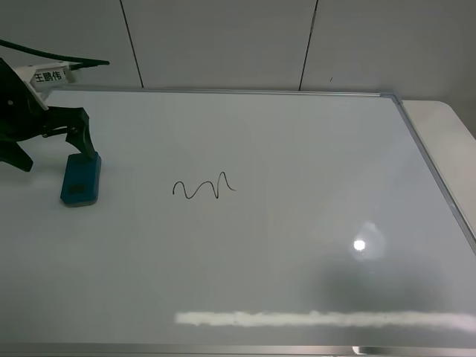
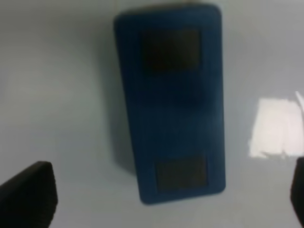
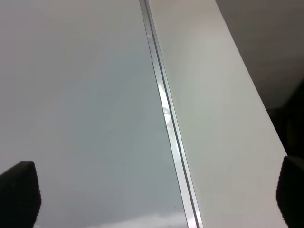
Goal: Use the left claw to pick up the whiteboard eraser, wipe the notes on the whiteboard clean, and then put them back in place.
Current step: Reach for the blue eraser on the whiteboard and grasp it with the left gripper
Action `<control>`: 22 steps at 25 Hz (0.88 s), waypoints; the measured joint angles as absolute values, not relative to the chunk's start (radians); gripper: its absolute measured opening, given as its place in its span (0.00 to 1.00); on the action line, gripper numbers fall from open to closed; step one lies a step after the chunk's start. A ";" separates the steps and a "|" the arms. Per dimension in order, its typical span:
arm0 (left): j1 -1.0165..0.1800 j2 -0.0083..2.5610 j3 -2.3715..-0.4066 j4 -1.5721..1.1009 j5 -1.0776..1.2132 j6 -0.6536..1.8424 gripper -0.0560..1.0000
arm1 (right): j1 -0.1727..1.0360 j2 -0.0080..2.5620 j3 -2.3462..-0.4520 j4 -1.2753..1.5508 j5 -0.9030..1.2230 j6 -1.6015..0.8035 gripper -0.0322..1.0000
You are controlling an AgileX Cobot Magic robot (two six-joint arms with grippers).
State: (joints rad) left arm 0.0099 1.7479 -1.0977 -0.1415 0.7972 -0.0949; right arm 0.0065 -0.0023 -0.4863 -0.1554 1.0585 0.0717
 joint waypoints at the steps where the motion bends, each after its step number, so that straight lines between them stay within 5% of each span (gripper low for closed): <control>1: 0.010 1.752 -1.098 -0.142 0.781 -0.094 0.99 | 0.006 -0.002 -0.486 -0.155 1.058 0.072 0.99; 22: -0.019 1.902 -1.098 -0.113 0.669 -0.089 0.99 | 0.006 -0.002 -0.486 -0.155 1.058 0.072 0.99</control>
